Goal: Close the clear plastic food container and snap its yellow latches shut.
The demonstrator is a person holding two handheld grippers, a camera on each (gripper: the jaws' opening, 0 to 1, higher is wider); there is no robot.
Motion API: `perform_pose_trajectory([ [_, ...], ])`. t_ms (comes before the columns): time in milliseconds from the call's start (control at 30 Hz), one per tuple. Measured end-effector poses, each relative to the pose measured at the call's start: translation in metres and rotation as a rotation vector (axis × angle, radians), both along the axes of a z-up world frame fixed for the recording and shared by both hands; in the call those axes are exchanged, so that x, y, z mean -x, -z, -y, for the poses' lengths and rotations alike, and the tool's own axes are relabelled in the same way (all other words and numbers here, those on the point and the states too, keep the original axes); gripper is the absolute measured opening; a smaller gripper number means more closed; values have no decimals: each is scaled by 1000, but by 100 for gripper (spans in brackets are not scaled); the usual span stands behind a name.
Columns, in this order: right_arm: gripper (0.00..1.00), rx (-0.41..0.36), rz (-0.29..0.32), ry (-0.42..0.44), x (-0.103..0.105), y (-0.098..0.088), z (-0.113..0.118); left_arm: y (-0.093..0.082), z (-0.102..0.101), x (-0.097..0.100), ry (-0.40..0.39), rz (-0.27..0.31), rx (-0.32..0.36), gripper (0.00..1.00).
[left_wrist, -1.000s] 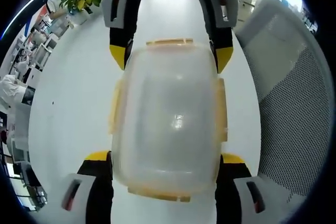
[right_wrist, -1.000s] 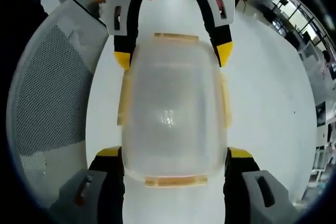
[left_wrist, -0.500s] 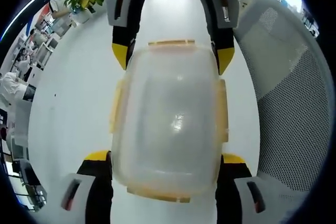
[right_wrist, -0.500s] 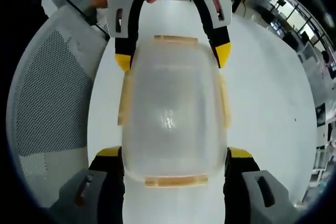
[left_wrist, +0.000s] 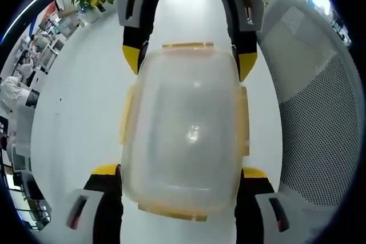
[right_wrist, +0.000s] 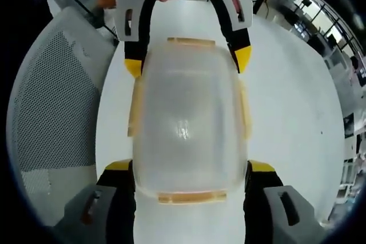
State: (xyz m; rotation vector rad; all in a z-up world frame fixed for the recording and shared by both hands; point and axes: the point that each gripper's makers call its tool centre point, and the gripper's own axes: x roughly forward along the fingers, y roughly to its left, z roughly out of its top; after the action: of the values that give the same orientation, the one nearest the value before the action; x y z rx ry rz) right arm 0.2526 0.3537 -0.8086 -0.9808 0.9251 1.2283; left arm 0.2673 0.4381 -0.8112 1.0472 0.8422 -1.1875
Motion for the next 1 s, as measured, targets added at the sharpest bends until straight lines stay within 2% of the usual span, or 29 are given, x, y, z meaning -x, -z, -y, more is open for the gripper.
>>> perform_pose_trajectory([
  [433,75,24,4,4,0,0,1,0,1,-1,-10,12,16,79],
  [567,75,18,0,0,0,0,1,1,1,-1,-8,6,1,79],
  [1000,75,19,3,-15,-15,0,1,2,1,-15,-29,10,6,79],
])
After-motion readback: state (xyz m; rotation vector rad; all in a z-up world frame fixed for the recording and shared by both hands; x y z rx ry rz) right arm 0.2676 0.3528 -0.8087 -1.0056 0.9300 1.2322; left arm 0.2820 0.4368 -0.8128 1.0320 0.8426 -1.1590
